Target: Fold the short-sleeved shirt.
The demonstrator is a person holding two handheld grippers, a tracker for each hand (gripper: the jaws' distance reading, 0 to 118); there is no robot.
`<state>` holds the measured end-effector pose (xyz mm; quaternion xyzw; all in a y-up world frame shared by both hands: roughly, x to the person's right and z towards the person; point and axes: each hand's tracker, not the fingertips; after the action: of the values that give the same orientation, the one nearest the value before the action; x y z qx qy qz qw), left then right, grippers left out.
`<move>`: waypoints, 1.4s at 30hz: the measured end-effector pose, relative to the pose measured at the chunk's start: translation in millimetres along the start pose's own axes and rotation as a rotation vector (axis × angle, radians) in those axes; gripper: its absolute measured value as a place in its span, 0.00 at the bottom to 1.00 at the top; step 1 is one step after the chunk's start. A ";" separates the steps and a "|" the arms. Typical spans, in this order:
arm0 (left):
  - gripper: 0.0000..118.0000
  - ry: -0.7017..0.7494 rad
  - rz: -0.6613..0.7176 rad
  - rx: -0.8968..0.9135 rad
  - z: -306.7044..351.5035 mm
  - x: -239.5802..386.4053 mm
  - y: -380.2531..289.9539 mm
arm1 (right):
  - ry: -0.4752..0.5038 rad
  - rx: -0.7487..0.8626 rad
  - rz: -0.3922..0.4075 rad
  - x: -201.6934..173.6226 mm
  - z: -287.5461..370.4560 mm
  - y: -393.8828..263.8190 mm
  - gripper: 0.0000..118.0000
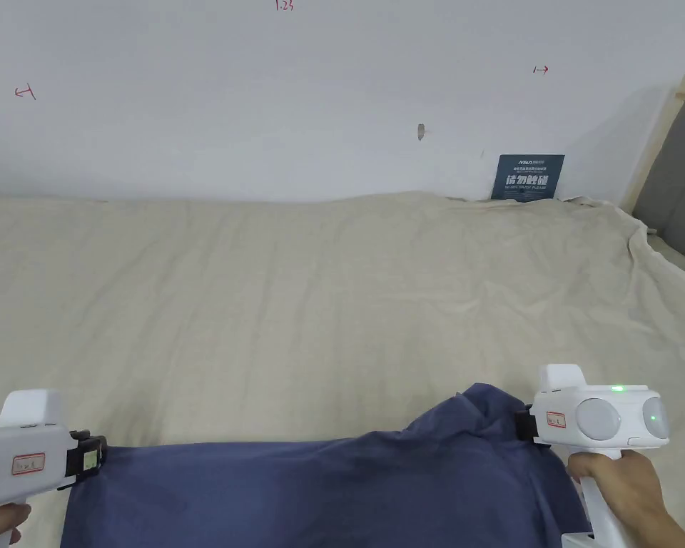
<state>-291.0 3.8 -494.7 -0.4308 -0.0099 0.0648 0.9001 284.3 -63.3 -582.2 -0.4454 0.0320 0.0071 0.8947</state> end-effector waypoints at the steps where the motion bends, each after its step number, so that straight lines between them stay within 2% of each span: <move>1: 0.00 0.002 0.004 0.001 1.5 -0.5 -2.0 | 0.008 0.015 0.010 -6.3 14.5 -4.9 0.01; 3: 0.00 0.008 0.012 0.003 4.8 -2.3 -5.8 | 0.001 0.075 0.025 -8.3 39.5 -10.2 0.01; 6: 0.00 0.023 0.021 0.009 16.9 -4.5 -13.1 | 0.065 0.158 -0.010 2.3 81.5 -17.3 0.01; 13: 0.00 0.050 0.051 0.043 69.0 -14.5 -38.6 | 0.147 0.312 -0.047 13.6 205.2 -59.7 0.01; 21: 0.00 0.044 0.043 0.057 136.3 -24.6 -93.4 | 0.187 0.342 -0.070 13.7 289.1 -146.0 0.01; 24: 0.00 0.041 0.023 0.027 146.2 -26.0 -121.5 | 0.183 0.317 -0.078 10.5 298.5 -183.2 0.01; 29: 0.00 0.047 0.016 -0.043 144.1 -30.1 -172.6 | 0.159 0.225 -0.133 11.0 288.8 -239.2 0.01; 32: 0.00 0.049 0.005 -0.089 137.0 -29.1 -200.6 | 0.118 0.156 -0.137 10.7 275.6 -266.4 0.01; 35: 0.00 0.080 -0.043 -0.132 117.2 -31.9 -222.6 | 0.085 0.094 -0.142 10.8 257.9 -286.0 0.01; 39: 0.00 0.094 -0.045 -0.165 106.4 -34.8 -241.4 | 0.064 0.023 -0.193 12.0 231.9 -305.3 0.01; 42: 0.00 0.102 -0.035 -0.183 100.2 -36.2 -249.0 | 0.020 -0.027 -0.192 10.5 214.2 -314.7 0.01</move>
<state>-307.4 -77.6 -236.8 -0.5139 0.0226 0.0259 0.8571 318.6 -82.4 -203.4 -0.4583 -0.0020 -0.0829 0.8849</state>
